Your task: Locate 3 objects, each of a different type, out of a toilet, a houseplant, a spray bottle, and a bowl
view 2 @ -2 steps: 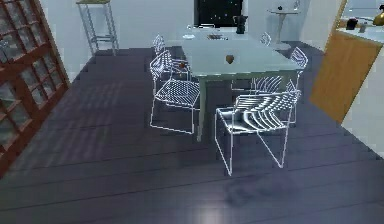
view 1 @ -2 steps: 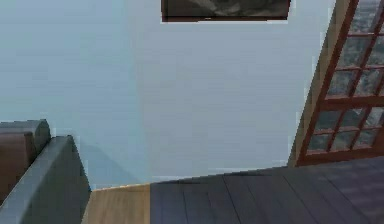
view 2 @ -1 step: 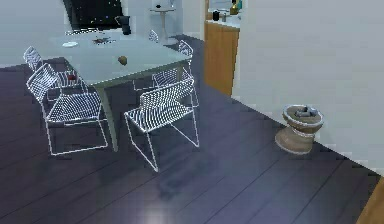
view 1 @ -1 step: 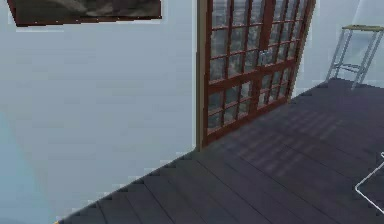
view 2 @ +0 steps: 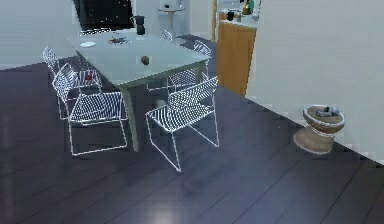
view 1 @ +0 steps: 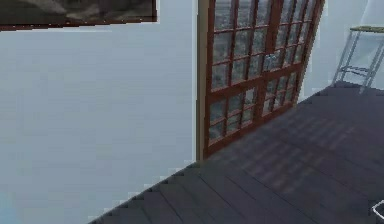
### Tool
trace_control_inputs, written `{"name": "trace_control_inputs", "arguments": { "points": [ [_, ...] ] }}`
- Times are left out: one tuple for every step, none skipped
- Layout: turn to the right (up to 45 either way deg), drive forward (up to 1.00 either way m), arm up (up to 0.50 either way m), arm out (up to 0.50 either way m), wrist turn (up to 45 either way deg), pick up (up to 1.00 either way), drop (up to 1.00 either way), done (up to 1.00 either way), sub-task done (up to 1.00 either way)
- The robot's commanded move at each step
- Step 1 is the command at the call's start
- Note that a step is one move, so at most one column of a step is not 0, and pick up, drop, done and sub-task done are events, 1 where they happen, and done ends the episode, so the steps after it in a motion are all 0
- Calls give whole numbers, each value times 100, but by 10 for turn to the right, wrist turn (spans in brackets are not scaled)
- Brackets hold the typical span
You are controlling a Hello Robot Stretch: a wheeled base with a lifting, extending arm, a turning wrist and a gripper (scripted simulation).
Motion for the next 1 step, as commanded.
{"name": "trace_control_inputs", "arguments": {
  "points": [
    [330,0,0,0,0,0,0,0,0]
  ]
}}
